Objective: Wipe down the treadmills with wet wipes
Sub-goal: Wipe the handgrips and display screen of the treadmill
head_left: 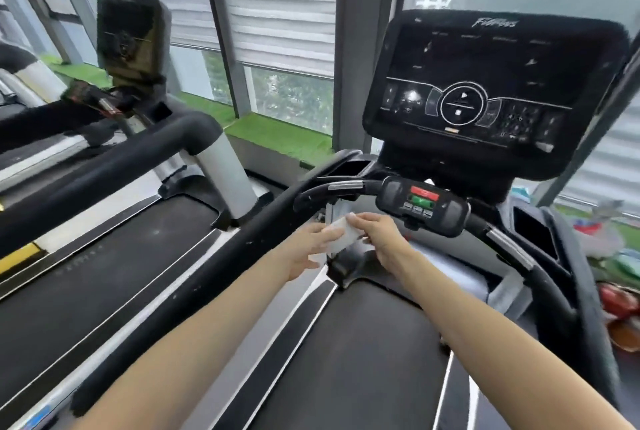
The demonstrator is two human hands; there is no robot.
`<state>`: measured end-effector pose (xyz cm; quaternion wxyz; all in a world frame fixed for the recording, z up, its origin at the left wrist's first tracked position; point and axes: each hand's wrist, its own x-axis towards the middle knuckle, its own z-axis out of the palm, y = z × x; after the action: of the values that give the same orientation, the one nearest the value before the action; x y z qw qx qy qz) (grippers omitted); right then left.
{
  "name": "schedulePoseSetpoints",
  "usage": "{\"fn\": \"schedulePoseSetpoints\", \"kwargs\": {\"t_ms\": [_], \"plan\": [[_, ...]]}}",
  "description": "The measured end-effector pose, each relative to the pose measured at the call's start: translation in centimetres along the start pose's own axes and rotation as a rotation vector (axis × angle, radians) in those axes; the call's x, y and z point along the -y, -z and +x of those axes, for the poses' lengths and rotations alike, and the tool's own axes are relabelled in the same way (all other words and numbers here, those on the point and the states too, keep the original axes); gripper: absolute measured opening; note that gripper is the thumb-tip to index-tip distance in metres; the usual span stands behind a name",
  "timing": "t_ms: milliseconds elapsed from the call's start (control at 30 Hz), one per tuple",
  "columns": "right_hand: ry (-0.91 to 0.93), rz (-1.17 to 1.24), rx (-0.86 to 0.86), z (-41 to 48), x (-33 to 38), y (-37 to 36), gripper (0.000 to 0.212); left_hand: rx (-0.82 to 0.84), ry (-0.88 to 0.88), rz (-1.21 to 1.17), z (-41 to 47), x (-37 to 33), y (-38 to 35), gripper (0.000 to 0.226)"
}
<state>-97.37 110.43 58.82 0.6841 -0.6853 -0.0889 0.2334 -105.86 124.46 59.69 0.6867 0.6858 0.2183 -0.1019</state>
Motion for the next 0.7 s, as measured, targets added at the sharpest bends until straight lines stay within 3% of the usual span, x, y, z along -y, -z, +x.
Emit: {"fn": "schedulePoseSetpoints", "kwargs": {"t_ms": [133, 233, 433, 567, 700], "plan": [[0.012, 0.034, -0.110, 4.4, 0.1, 2.7, 0.010, -0.048, -0.152, 0.012, 6.8, -1.9, -1.3, 0.018], [0.026, 0.040, -0.208, 7.6, -0.3, 4.6, 0.009, 0.020, -0.193, 0.026, 12.2, -3.3, -2.2, 0.018], [0.136, -0.001, -0.466, 10.9, 1.7, 9.0, 0.015, 0.246, -0.270, 0.086, 20.7, -9.4, -6.1, 0.027], [0.173, 0.099, -0.749, 10.2, 2.4, 13.9, 0.007, 0.479, -0.289, 0.103, 23.4, -12.3, -12.3, 0.010], [0.181, 0.200, -0.946, 7.1, 1.4, 17.7, 0.009, 0.596, -0.348, 0.189, 23.5, -12.1, -19.2, 0.017]]}}
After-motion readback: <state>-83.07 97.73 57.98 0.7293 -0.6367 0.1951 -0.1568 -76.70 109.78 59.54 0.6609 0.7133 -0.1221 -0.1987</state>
